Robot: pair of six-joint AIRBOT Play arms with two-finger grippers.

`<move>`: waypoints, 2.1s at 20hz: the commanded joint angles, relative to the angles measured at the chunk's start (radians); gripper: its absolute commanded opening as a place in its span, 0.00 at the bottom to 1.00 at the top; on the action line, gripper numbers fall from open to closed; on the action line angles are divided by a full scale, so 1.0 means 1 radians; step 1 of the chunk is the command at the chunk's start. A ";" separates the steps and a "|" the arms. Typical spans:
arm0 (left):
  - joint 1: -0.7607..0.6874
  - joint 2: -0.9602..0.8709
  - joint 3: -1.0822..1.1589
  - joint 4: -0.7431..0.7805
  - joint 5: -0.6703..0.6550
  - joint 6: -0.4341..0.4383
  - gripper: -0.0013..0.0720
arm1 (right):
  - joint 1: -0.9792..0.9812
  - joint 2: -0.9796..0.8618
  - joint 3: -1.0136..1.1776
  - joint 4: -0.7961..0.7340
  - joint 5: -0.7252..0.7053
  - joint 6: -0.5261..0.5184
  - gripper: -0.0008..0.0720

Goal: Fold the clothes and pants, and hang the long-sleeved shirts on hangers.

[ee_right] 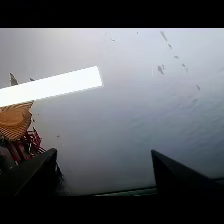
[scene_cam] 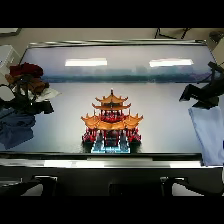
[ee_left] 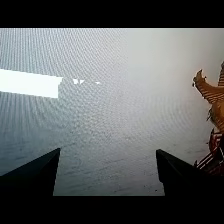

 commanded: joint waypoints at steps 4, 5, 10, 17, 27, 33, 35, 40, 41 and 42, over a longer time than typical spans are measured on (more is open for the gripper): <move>0.001 0.001 0.000 0.000 0.000 0.000 0.98 | 0.001 0.000 0.000 0.000 0.000 -0.001 0.96; 0.001 0.001 0.000 0.000 0.000 0.000 0.98 | 0.001 0.000 0.000 0.000 -0.001 -0.001 0.96; 0.001 0.001 0.000 0.000 0.000 0.000 0.99 | 0.001 0.000 0.000 0.000 -0.001 -0.001 0.96; 0.001 0.001 0.000 0.000 0.002 0.000 0.99 | 0.001 0.000 0.000 0.000 -0.019 -0.001 0.96; 0.000 -0.007 0.003 0.002 0.061 -0.002 0.99 | 0.001 -0.001 0.000 -0.027 -0.091 -0.086 0.96; 0.447 -0.151 0.303 0.167 -0.142 -0.193 1.00 | 0.001 -0.001 0.000 -0.014 -0.114 -0.113 0.96; 0.629 -0.175 0.275 0.090 -0.113 -0.224 1.00 | 0.002 -0.001 0.000 0.014 -0.079 -0.112 0.96; 0.833 -0.243 0.068 -0.218 0.170 -0.101 1.00 | 0.002 -0.001 0.000 0.158 -0.076 -0.077 0.96; 0.835 -0.270 0.047 -0.288 0.214 -0.047 1.00 | 0.002 -0.001 0.000 0.170 -0.075 -0.071 0.96; 0.829 -0.303 0.040 -0.352 0.235 0.010 1.00 | 0.002 -0.001 0.000 0.174 -0.074 -0.064 0.96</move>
